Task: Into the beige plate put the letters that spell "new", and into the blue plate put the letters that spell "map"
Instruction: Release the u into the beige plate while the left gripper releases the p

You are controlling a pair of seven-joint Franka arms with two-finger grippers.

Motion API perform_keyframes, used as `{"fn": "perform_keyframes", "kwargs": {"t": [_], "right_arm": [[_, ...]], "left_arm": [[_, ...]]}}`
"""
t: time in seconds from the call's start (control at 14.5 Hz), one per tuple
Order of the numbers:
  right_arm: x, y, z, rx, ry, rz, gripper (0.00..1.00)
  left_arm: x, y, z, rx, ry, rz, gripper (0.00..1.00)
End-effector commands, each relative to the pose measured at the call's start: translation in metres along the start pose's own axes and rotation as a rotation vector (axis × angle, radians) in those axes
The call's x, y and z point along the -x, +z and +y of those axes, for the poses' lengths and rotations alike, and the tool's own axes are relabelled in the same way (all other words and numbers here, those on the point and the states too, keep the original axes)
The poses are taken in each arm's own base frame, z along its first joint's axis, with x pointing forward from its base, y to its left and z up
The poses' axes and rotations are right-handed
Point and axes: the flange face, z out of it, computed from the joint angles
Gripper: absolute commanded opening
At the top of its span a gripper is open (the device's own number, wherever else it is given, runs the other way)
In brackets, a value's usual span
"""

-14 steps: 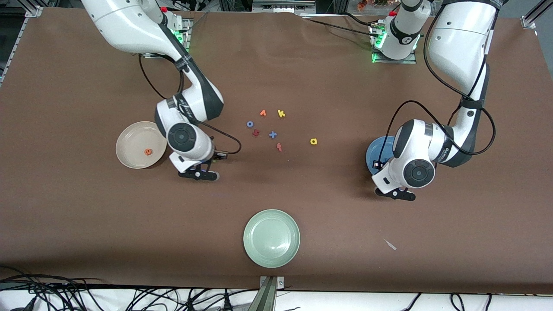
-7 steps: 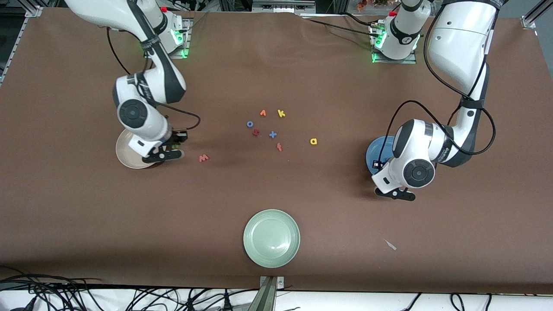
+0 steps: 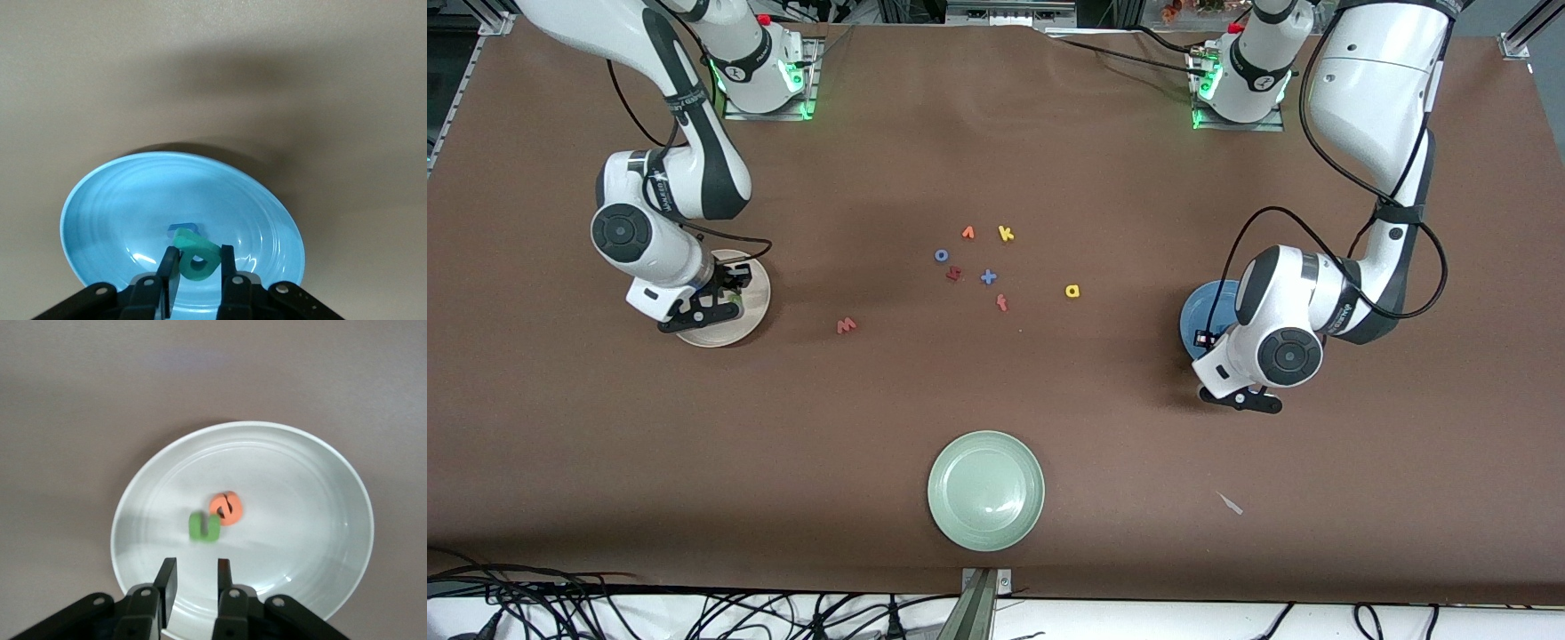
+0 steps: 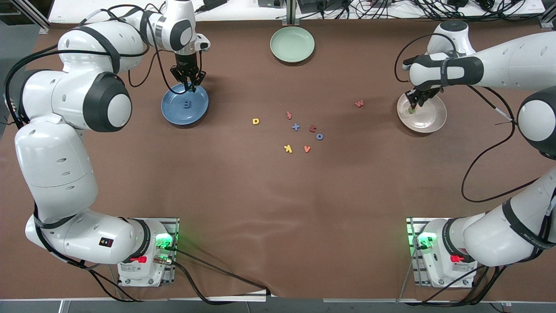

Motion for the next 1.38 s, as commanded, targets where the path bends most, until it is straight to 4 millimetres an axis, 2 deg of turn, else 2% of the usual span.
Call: {"fn": "perform_keyframes", "kwargs": {"t": [0.0, 0.14, 0.35, 0.42, 0.55, 0.62, 0.76, 0.83, 0.9, 1.04, 1.11, 1.25, 1.31], "right_arm": [[-0.001, -0.005, -0.004, -0.008, 0.086, 0.017, 1.00], [-0.008, -0.015, -0.007, -0.023, 0.213, 0.034, 1.00], [-0.020, -0.026, -0.022, -0.057, 0.444, 0.055, 1.00], [-0.022, -0.028, -0.031, -0.067, 0.511, 0.057, 1.00], [-0.030, -0.027, -0.060, -0.085, 0.660, 0.047, 1.00], [-0.035, -0.027, -0.067, -0.093, 0.732, 0.046, 1.00], [-0.057, -0.034, -0.090, -0.155, 0.881, 0.044, 1.00], [-0.070, -0.034, -0.094, -0.167, 0.928, 0.048, 1.00], [-0.077, -0.034, -0.094, -0.171, 0.959, 0.051, 1.00], [-0.086, -0.020, -0.098, -0.164, 1.010, 0.039, 1.00], [-0.089, -0.016, -0.098, -0.166, 1.037, 0.040, 1.00], [-0.098, -0.015, -0.105, -0.205, 1.113, 0.028, 1.00], [-0.100, -0.013, -0.117, -0.231, 1.128, 0.009, 1.00]], "left_arm": [[0.003, -0.008, -0.004, 0.004, 0.019, 0.002, 0.07], [0.003, -0.007, -0.004, 0.004, 0.038, 0.002, 0.07], [0.002, 0.000, -0.010, 0.007, 0.035, -0.008, 0.07], [0.002, 0.003, -0.009, 0.006, 0.041, -0.013, 0.07], [0.000, 0.012, -0.008, 0.006, 0.045, -0.026, 0.07], [0.001, 0.013, -0.009, 0.006, 0.044, -0.030, 0.07], [0.000, 0.017, -0.011, 0.008, 0.040, -0.033, 0.07], [0.000, 0.018, -0.011, 0.009, 0.040, -0.035, 0.07], [0.000, 0.018, -0.009, 0.021, 0.037, -0.035, 0.14], [0.000, 0.024, 0.003, 0.104, 0.015, -0.052, 0.61], [0.001, 0.025, 0.008, 0.119, 0.012, -0.056, 1.00], [0.001, 0.024, 0.010, 0.120, 0.016, -0.058, 1.00], [0.001, 0.022, 0.009, 0.121, 0.014, -0.057, 1.00]]}}
